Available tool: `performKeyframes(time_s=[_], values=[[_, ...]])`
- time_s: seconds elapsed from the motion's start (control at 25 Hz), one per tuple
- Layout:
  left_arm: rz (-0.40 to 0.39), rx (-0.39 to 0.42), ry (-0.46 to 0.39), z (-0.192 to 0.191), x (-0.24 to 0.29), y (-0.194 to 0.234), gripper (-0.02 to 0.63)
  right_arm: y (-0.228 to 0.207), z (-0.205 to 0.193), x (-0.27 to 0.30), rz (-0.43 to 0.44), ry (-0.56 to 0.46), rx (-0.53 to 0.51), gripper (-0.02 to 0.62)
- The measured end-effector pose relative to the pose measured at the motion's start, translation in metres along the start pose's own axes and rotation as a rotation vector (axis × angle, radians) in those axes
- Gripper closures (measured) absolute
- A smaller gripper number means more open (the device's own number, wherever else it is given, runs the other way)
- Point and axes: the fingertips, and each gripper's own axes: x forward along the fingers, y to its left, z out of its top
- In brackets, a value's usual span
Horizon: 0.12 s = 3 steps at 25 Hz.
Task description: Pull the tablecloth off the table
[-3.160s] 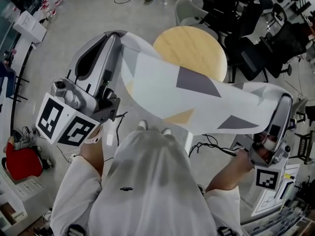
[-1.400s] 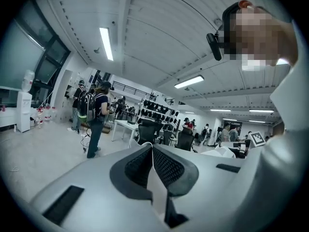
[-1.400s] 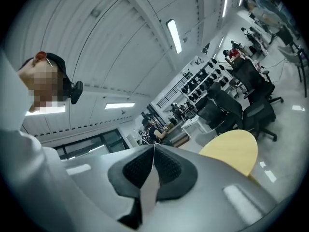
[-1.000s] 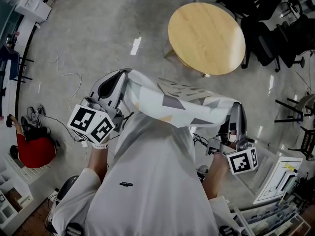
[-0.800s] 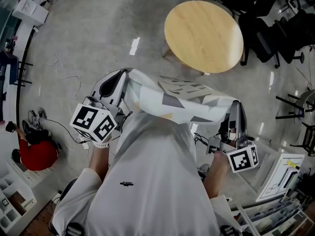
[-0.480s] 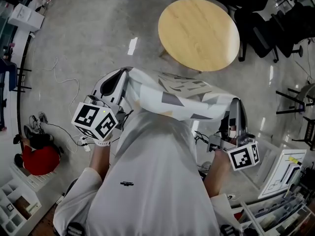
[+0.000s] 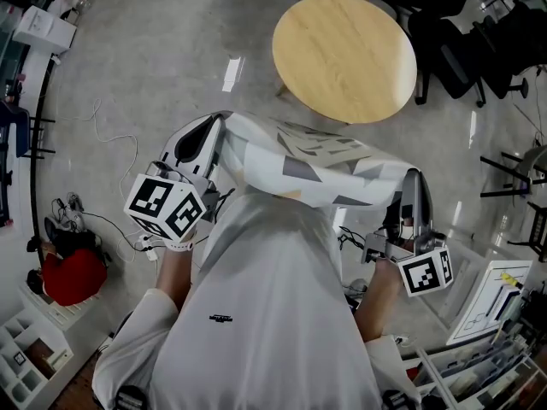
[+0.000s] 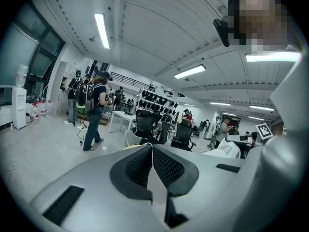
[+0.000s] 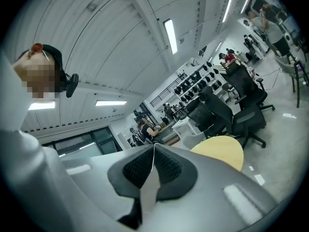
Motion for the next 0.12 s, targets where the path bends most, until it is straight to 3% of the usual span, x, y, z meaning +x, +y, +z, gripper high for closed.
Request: performKeyframes(time_s=[0.12], values=[[0.004,-0.004,0.002,0.0003,0.0002,0.0004,0.598,0.0044,0.0022,0.0049,0.021,0.005,-0.003,0.581]])
